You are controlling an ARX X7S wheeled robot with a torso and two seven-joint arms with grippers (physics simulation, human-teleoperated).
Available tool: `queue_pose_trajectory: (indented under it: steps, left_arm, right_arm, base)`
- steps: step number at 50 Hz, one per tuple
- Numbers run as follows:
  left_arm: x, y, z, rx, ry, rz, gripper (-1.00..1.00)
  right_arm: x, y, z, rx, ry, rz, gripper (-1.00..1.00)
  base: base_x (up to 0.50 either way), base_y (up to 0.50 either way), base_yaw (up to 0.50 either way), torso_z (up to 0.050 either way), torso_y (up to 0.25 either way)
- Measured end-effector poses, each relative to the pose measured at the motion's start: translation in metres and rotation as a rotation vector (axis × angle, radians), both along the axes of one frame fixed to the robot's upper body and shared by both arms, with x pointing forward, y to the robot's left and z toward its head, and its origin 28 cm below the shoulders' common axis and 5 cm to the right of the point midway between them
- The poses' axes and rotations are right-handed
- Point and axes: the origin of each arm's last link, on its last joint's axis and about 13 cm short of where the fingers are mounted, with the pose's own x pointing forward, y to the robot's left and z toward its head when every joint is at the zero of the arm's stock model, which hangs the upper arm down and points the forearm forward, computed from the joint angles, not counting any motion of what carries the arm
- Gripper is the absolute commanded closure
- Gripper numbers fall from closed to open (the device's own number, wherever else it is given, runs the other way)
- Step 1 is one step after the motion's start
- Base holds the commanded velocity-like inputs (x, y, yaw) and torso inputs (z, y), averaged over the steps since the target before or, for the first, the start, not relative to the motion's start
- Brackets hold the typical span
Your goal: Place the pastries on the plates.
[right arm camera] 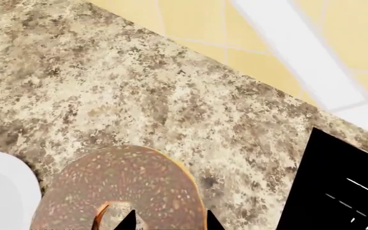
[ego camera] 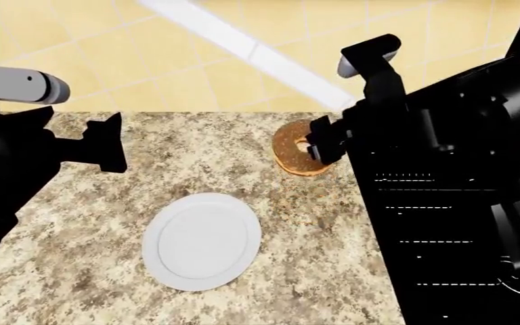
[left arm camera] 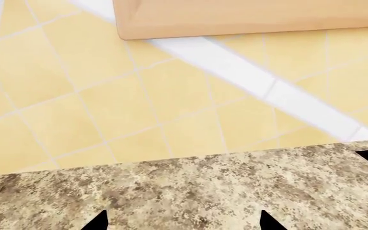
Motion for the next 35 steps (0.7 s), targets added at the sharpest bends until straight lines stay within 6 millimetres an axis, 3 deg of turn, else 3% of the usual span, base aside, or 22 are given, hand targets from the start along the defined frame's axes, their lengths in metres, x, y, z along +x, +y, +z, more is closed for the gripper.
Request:
queue_pose_trajectory:
  steps: [8, 35]
  left_arm:
    - [0.000, -0.001, 0.001, 0.000, -0.003, 0.000, -1.00]
    - [-0.001, 0.001, -0.002, -0.005, -0.003, 0.003, -1.00]
  right_arm:
    - [-0.005, 0.013, 0.005, 0.005, -0.033, 0.056, 1.00]
    - [-0.011, 0.069, -0.015, -0.012, 0.003, 0.289, 1.00]
  base:
    - [0.00, 0.00, 0.00, 0.000, 0.000]
    - [0.00, 0.00, 0.00, 0.000, 0.000]
